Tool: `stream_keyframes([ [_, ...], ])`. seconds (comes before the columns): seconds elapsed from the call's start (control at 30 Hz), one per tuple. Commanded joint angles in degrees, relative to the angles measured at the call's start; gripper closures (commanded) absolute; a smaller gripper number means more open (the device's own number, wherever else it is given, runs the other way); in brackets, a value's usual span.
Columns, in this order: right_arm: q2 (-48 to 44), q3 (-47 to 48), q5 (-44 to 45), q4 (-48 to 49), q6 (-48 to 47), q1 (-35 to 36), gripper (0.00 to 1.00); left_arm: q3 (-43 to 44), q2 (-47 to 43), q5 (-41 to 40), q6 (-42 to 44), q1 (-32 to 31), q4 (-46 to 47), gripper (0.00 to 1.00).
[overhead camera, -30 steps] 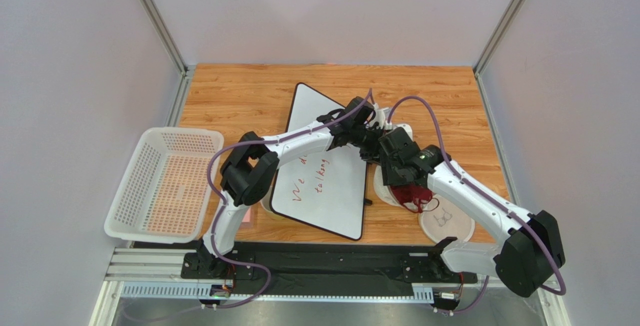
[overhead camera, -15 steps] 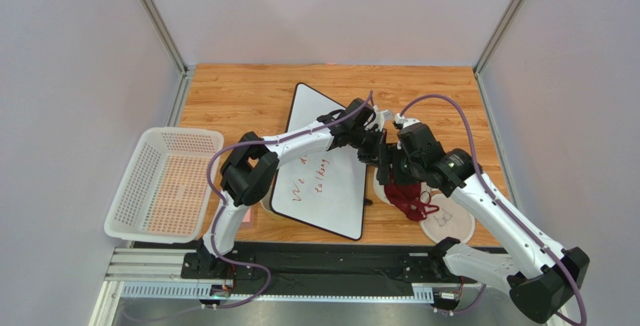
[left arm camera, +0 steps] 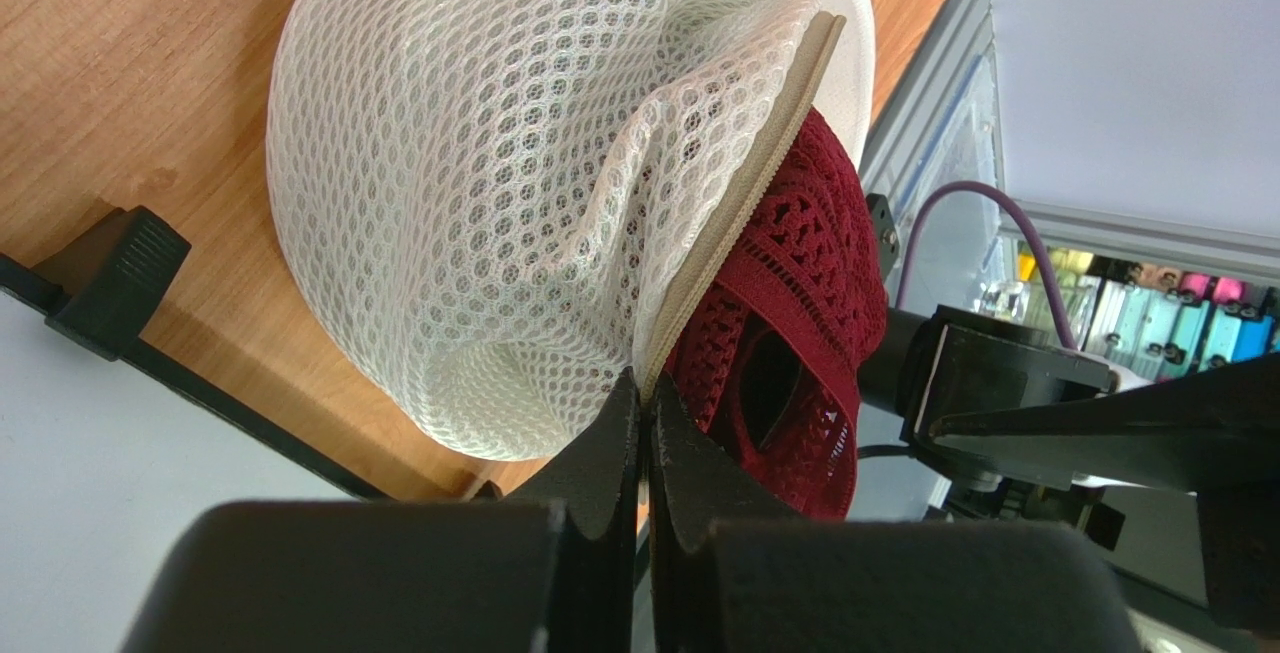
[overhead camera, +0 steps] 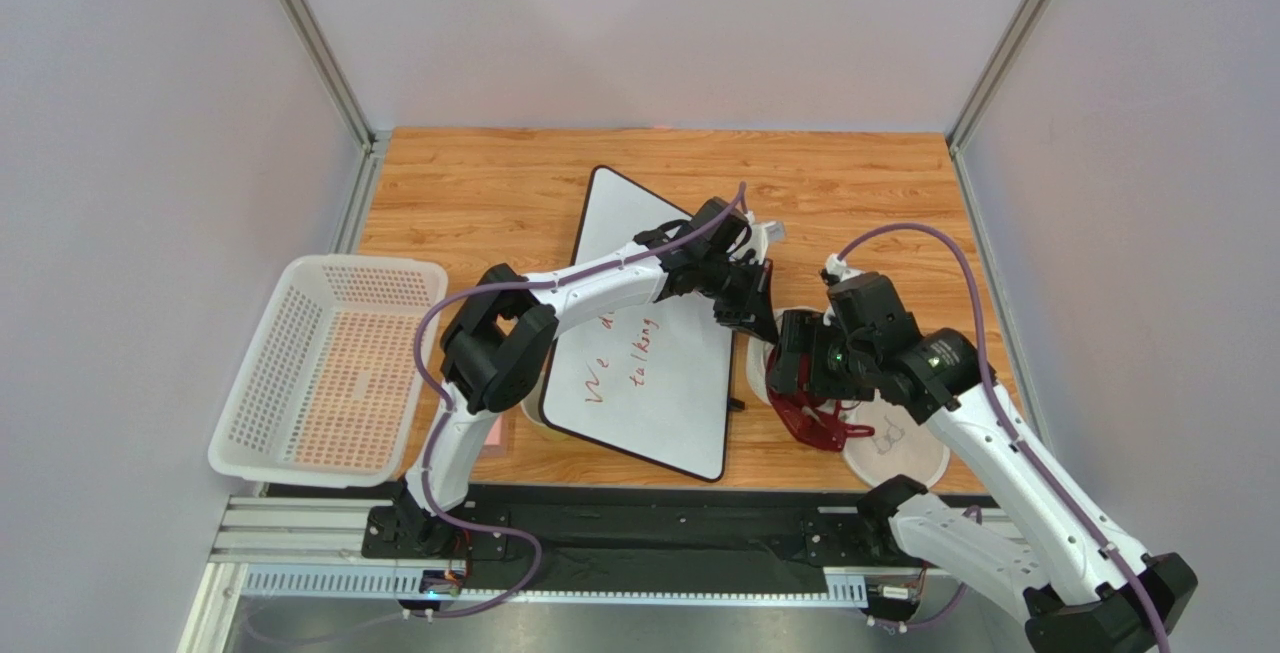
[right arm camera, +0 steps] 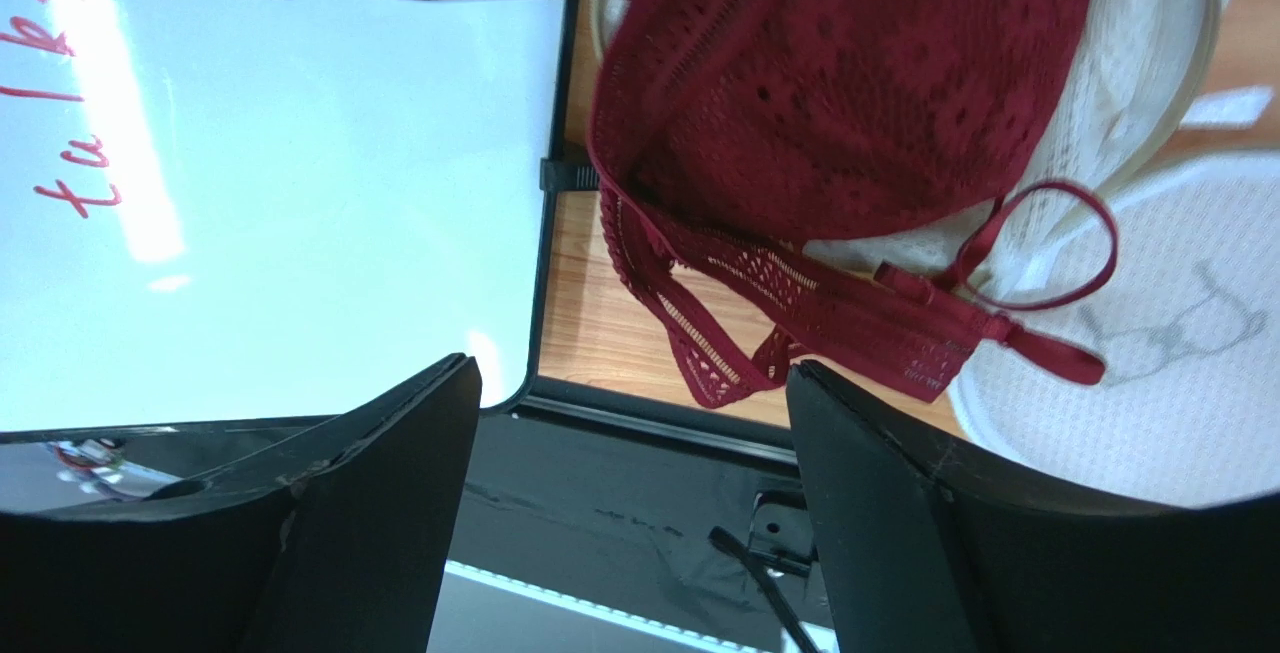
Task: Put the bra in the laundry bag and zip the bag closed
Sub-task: Place the bra in the laundry bag.
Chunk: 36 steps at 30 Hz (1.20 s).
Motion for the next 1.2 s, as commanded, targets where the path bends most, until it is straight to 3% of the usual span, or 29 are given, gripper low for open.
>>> stream_keyframes([
  [0.0,-4.6,-3.6,-0.8,-5.6,9.1,0.0,0.19,1.9,-2.9,0.3,1.1,-0.3,0.0,1.0],
  [0.27,-10.2,-12.5,-6.6,-5.5,21.4,2.5,0.25,2.3,-2.5,0.9,1.2,-0.3,-0.2,1.0],
  [0.4,-11.1,-16.3,-1.8,-3.0,24.6,3.0,0.27,2.6,-2.3,1.0,1.2,-0.3,-0.3,1.0],
  [0.53,-7.7,-19.5,0.5,5.7,27.9,3.0,0.4,2.6,-2.6,1.1,1.2,-0.3,-0.3,1.0],
  [0.8,-6.7,-17.7,16.4,4.2,24.1,3.0,0.5,2.3,-2.8,1.5,1.6,-0.4,-1.0,1.0],
  [0.9,-7.6,-16.8,18.7,5.2,22.2,2.9,0.62,2.5,-2.9,1.5,2.1,-0.5,-1.6,1.0],
  [0.93,-8.0,-16.5,18.7,5.5,21.8,3.0,0.73,2.5,-2.9,1.6,2.2,-0.6,-1.6,1.0],
  [1.03,-8.2,-16.3,17.4,6.8,20.6,2.9,0.89,2.4,-3.0,1.4,2.5,-1.0,-2.1,1.0],
  [1.17,-7.3,-14.3,18.8,6.7,18.8,3.0,0.96,2.2,-3.2,1.4,2.9,-1.1,-2.6,1.0],
])
